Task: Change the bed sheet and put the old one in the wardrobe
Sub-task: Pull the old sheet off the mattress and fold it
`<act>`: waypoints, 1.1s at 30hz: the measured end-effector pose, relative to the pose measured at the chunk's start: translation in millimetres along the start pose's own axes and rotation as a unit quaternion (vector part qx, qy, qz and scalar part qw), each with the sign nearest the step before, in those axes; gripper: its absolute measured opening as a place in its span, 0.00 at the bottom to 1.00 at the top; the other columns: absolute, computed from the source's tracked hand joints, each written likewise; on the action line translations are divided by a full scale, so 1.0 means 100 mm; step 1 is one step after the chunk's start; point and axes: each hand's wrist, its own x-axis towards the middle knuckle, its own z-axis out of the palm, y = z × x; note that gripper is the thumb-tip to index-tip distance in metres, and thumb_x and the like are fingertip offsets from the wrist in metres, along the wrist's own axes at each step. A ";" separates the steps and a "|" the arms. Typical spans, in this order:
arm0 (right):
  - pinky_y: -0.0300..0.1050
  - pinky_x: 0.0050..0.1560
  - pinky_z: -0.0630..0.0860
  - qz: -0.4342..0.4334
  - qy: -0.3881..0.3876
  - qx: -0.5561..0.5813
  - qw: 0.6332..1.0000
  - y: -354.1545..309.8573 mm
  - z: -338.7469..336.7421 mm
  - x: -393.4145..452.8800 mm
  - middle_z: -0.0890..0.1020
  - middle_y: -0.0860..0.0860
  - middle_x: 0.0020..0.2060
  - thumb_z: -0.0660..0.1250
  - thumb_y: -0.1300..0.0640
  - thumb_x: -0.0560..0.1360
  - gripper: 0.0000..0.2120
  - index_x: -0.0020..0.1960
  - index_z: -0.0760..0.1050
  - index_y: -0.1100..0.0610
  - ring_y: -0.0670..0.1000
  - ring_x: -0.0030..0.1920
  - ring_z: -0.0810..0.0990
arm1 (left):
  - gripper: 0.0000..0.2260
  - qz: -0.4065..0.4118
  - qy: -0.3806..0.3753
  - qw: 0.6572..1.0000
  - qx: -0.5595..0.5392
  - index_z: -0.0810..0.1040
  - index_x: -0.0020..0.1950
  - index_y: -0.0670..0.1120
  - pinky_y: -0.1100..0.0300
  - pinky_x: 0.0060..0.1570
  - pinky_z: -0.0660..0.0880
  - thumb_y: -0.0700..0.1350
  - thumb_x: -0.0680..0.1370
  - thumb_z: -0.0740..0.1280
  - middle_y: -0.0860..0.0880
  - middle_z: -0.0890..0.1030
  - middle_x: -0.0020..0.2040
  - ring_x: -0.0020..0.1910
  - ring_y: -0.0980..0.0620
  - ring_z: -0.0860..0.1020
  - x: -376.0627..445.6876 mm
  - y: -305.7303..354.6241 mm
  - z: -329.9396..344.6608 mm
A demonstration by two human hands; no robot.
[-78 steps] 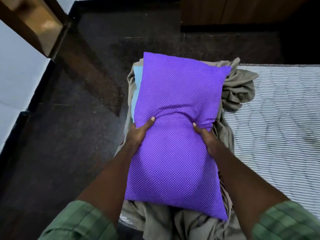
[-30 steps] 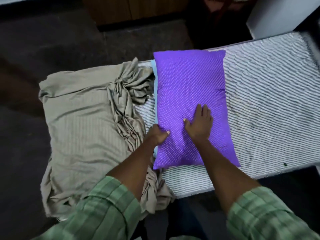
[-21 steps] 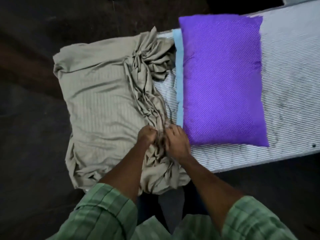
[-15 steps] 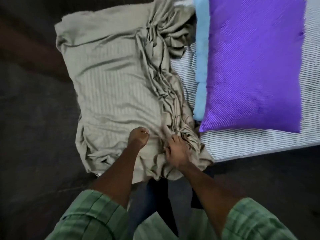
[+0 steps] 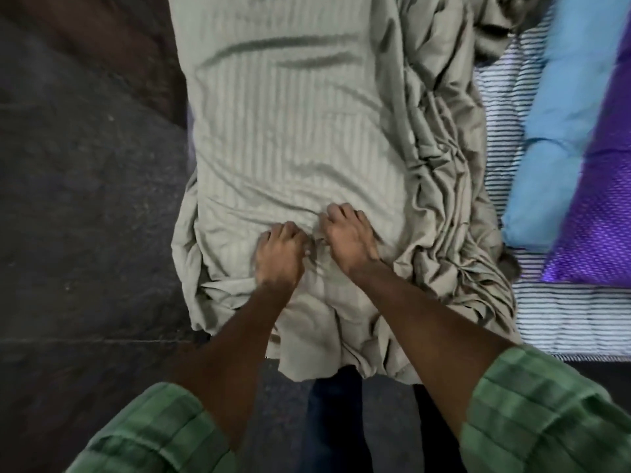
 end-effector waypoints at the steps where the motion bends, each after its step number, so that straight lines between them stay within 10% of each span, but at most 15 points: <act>1: 0.53 0.63 0.69 -0.021 0.024 0.013 0.999 0.03 0.05 -0.04 0.75 0.51 0.63 0.54 0.54 0.77 0.20 0.64 0.76 0.54 0.56 0.66 0.70 | 0.07 -0.011 0.022 0.999 -0.022 0.81 0.52 0.52 0.49 0.52 0.73 0.46 0.76 0.68 0.50 0.78 0.54 0.54 0.45 0.76 -0.04 0.01 0.06; 6: 0.52 0.62 0.67 -0.031 0.104 0.096 0.989 0.21 0.14 -0.17 0.82 0.54 0.56 0.67 0.61 0.76 0.12 0.59 0.75 0.54 0.59 0.63 0.76 | 0.03 -0.181 0.107 0.952 -0.223 0.76 0.55 0.47 0.48 0.53 0.72 0.42 0.82 0.65 0.47 0.79 0.53 0.52 0.43 0.76 -0.13 0.42 0.16; 11: 0.53 0.50 0.71 0.078 -0.062 0.111 0.989 0.45 -0.14 -0.14 0.84 0.60 0.53 0.55 0.50 0.84 0.08 0.60 0.61 0.52 0.63 0.54 0.82 | 0.08 -0.323 0.113 0.840 -0.420 0.77 0.51 0.41 0.55 0.41 0.60 0.43 0.83 0.61 0.43 0.80 0.45 0.44 0.40 0.77 0.28 0.95 -0.10; 17: 0.52 0.57 0.79 0.115 -0.241 -0.006 0.964 1.13 -0.70 0.04 0.83 0.59 0.59 0.65 0.52 0.78 0.14 0.60 0.79 0.56 0.61 0.60 0.82 | 0.15 -0.196 -0.157 0.864 -0.436 0.79 0.54 0.36 0.51 0.51 0.73 0.46 0.82 0.59 0.34 0.81 0.50 0.50 0.38 0.81 0.76 1.34 -0.13; 20: 0.47 0.41 0.78 0.139 -0.349 0.020 0.927 1.30 -0.99 -0.02 0.82 0.56 0.42 0.71 0.55 0.73 0.07 0.42 0.78 0.59 0.56 0.43 0.83 | 0.15 -0.156 -0.333 0.825 -0.429 0.73 0.70 0.30 0.76 0.41 0.71 0.35 0.85 0.58 0.33 0.76 0.68 0.55 0.51 0.82 0.70 1.78 -0.39; 23: 0.48 0.43 0.79 0.144 -0.225 0.072 0.961 1.37 -1.05 0.05 0.81 0.55 0.40 0.70 0.57 0.73 0.06 0.41 0.76 0.59 0.59 0.45 0.84 | 0.18 -0.076 -0.250 0.906 -0.332 0.71 0.72 0.31 0.77 0.45 0.71 0.42 0.86 0.57 0.31 0.75 0.69 0.62 0.40 0.76 0.61 1.94 -0.30; 27: 0.52 0.51 0.76 0.057 -0.025 0.093 0.994 1.25 -1.00 0.37 0.78 0.56 0.58 0.67 0.56 0.73 0.18 0.63 0.73 0.52 0.62 0.58 0.79 | 0.17 -0.088 -0.051 0.978 -0.182 0.75 0.65 0.46 0.46 0.57 0.74 0.42 0.76 0.68 0.43 0.78 0.60 0.58 0.38 0.78 0.76 1.53 -0.19; 33: 0.60 0.68 0.63 -0.133 -0.036 -0.196 0.971 1.22 -0.79 0.72 0.74 0.56 0.67 0.57 0.53 0.80 0.22 0.74 0.68 0.48 0.61 0.69 0.68 | 0.28 -0.254 0.056 0.964 -0.054 0.72 0.67 0.57 0.43 0.64 0.66 0.50 0.67 0.70 0.42 0.66 0.72 0.68 0.37 0.69 1.10 0.77 -0.32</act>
